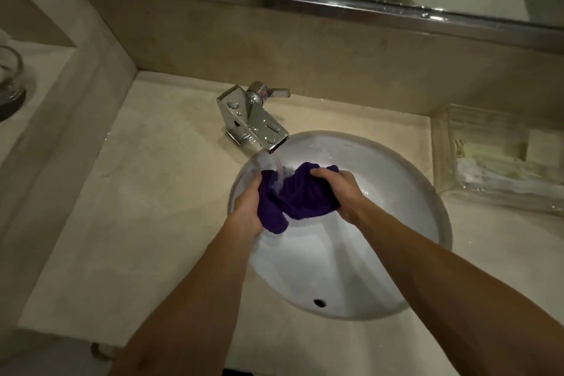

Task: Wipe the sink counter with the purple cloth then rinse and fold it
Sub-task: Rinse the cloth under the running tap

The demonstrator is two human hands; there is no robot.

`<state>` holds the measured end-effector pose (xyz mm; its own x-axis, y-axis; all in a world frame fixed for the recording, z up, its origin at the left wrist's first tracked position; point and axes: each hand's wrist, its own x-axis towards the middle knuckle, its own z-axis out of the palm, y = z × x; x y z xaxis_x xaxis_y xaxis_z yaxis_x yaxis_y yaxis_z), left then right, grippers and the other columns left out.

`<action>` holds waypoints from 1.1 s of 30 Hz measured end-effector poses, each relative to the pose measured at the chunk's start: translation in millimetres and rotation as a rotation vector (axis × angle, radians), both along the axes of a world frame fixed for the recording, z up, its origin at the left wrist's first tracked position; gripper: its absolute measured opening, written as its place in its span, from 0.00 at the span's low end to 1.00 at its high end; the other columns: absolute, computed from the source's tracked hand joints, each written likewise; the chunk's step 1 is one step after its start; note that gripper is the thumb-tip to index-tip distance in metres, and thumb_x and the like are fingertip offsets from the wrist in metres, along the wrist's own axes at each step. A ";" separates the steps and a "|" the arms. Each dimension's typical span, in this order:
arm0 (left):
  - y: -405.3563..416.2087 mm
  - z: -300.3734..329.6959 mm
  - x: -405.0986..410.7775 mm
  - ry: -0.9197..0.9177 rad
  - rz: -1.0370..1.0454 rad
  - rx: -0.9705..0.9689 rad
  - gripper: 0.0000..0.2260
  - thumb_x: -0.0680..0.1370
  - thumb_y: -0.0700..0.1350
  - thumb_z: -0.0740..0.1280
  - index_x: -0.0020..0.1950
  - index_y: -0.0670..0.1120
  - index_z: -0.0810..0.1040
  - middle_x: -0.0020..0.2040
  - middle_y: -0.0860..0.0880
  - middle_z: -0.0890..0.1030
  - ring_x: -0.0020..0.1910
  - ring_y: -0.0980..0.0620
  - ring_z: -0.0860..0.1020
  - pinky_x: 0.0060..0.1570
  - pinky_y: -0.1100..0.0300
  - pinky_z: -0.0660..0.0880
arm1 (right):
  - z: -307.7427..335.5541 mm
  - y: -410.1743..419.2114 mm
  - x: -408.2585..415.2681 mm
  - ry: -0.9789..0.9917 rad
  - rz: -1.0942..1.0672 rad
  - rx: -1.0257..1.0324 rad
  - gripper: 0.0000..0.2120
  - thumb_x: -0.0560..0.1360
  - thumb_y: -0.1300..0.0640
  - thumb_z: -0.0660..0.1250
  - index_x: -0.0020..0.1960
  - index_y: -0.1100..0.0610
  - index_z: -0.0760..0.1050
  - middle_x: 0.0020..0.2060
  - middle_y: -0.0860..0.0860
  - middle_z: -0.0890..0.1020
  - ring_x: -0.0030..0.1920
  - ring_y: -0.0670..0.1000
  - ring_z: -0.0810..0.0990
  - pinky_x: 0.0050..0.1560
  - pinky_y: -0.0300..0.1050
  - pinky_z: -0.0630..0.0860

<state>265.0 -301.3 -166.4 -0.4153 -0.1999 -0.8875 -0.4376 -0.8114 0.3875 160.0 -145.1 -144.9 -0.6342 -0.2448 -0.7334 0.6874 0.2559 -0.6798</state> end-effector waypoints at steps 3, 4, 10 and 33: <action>3.4 -8.4 -4.3 0.126 0.055 -0.013 0.25 0.77 0.62 0.68 0.67 0.47 0.80 0.62 0.44 0.83 0.60 0.45 0.83 0.60 0.47 0.78 | -5.1 -4.8 -1.0 -0.016 -0.021 -0.040 0.07 0.74 0.56 0.73 0.48 0.59 0.79 0.47 0.57 0.86 0.49 0.57 0.85 0.50 0.53 0.82; 4.7 -8.2 -6.0 0.157 0.052 -0.031 0.27 0.74 0.62 0.71 0.68 0.48 0.80 0.63 0.44 0.83 0.60 0.44 0.82 0.61 0.45 0.78 | -5.5 -9.7 1.1 -0.030 -0.014 -0.058 0.05 0.76 0.56 0.71 0.47 0.57 0.78 0.46 0.57 0.85 0.49 0.58 0.84 0.49 0.54 0.81; 1.6 -21.5 -12.3 0.161 -0.069 -0.230 0.28 0.69 0.70 0.68 0.62 0.55 0.82 0.58 0.47 0.85 0.57 0.42 0.84 0.55 0.39 0.81 | -15.6 -38.6 20.8 -0.029 -0.016 -0.194 0.07 0.83 0.56 0.61 0.51 0.55 0.77 0.47 0.59 0.83 0.49 0.58 0.81 0.49 0.56 0.76; 27.8 -22.0 -21.1 0.071 -0.094 -0.284 0.22 0.78 0.67 0.59 0.67 0.58 0.76 0.58 0.48 0.83 0.55 0.44 0.83 0.53 0.43 0.82 | -8.6 -61.7 53.5 0.132 -0.094 -0.043 0.07 0.83 0.57 0.61 0.48 0.56 0.74 0.40 0.53 0.80 0.43 0.53 0.79 0.47 0.48 0.77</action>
